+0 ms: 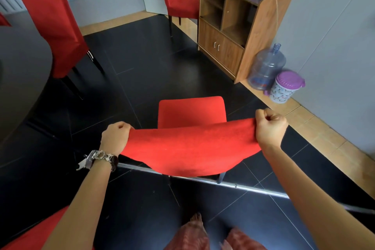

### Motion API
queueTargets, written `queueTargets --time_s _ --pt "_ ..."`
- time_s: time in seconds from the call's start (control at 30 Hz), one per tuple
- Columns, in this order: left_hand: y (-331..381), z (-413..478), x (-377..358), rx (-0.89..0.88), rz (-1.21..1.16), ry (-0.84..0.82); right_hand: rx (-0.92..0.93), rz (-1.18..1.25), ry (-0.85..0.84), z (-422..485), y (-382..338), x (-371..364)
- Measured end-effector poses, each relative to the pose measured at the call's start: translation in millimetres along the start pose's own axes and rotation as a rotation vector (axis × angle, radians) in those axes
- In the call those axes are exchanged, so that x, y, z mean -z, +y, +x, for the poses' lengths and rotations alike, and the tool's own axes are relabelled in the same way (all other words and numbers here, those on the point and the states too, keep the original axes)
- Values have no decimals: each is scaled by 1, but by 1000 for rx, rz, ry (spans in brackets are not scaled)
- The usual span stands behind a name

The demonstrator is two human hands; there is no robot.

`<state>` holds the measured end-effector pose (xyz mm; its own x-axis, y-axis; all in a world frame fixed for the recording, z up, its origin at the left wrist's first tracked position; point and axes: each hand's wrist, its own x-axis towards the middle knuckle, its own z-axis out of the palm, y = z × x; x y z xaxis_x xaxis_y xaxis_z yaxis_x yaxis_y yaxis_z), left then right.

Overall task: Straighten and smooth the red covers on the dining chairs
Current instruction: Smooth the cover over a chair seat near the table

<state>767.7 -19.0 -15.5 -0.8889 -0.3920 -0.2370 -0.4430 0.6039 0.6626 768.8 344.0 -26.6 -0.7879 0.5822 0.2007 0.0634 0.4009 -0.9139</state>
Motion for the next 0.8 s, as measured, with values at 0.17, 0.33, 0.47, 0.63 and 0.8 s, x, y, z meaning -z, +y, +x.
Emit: queueTargets --time_s 0.17,0.33,0.47,0.63,0.8 --pt "-10 -34 -29 81 -101 83 -40 12 -66 2 27 15" --pt "-2 -47 -37 201 -148 192 -39 53 -197 7 36 23" --pt "2 -43 -35 346 -100 128 -271 62 -298 13 33 28" --pt "7 -32 -17 514 -215 -17 -1174 240 -611 39 29 41" --pt "32 -1 -9 546 37 -355 -1428 373 -815 51 57 42"
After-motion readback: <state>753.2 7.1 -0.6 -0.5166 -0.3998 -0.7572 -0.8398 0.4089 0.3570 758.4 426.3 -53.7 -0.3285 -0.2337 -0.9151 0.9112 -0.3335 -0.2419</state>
